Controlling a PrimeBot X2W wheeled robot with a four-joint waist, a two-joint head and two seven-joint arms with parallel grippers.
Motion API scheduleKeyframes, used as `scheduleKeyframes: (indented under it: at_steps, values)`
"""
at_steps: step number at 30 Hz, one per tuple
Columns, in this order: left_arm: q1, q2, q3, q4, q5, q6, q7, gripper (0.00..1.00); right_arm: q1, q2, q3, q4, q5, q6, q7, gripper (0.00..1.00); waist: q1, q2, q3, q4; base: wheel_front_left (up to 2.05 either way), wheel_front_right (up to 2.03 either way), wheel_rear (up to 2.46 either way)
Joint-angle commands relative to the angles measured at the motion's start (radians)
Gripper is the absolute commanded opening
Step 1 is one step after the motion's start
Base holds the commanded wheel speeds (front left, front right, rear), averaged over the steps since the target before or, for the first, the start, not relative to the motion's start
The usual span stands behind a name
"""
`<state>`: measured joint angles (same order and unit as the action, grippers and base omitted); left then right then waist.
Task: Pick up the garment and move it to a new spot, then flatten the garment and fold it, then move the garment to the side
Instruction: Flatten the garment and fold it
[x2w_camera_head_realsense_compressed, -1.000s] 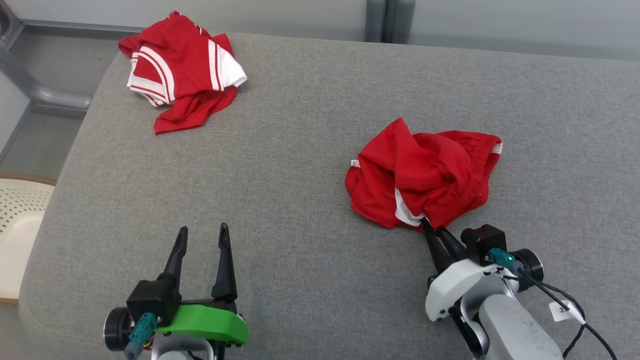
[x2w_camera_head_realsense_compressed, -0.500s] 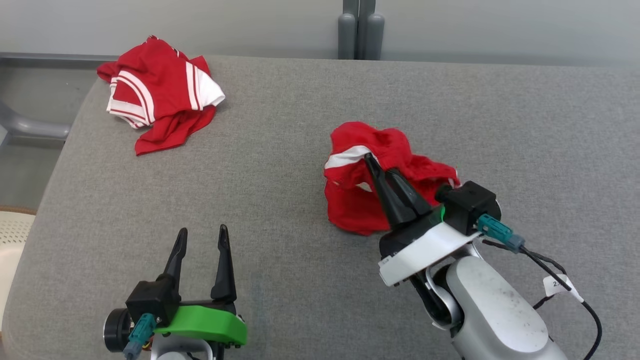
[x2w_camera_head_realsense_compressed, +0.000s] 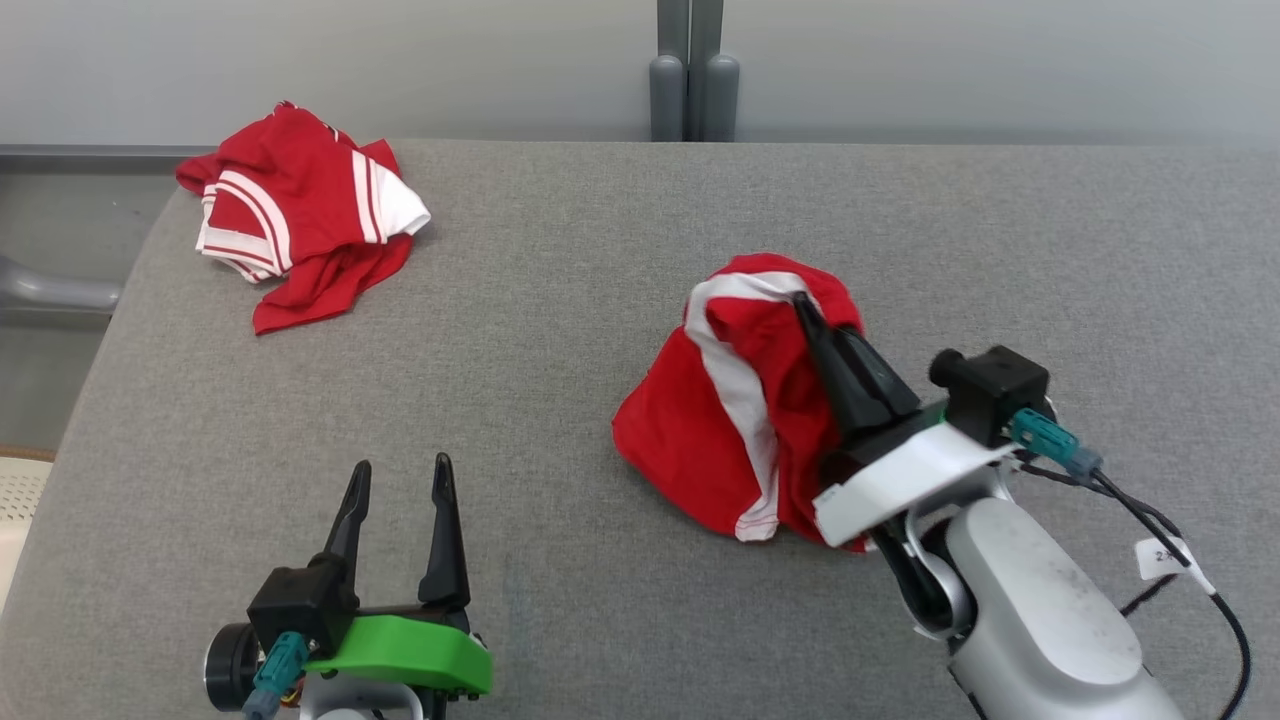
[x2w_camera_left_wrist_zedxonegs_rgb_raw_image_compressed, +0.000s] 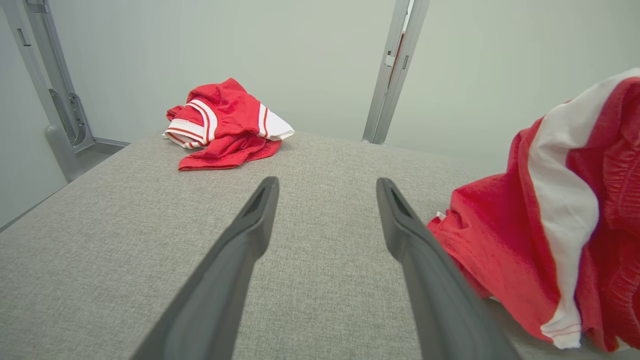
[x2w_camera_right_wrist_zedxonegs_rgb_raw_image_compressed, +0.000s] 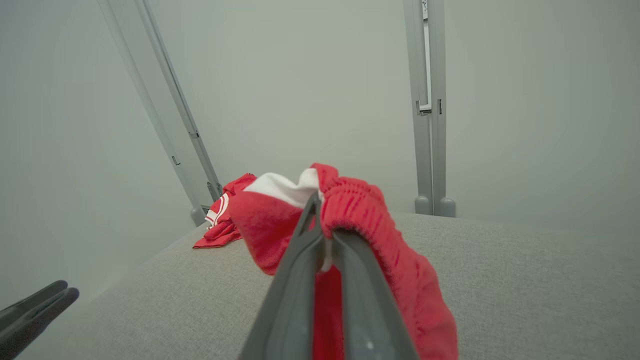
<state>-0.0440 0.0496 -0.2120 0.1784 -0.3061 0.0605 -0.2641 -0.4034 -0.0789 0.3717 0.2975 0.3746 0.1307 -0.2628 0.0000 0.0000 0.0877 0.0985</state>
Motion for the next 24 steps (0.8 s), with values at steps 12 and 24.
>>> scheduleKeyframes:
  at_steps: [12, 24]
  values:
    - [0.016, 0.002, -0.003, 0.0, 0.018, -0.008, -0.001, 1.0, 0.137, -0.095, -0.271, 0.144, -0.033, 0.0, -0.003, 0.0, 0.0, 0.0, 0.017, -0.038, 0.0, 0.0, 0.0]
    - [-0.001, 0.002, -0.037, 0.012, 0.033, -0.021, -0.001, 1.0, 0.088, -0.111, -0.404, 0.325, -0.077, 0.0, -0.003, 0.16, 0.0, 0.0, 0.049, -0.065, 0.0, 0.0, 0.0]
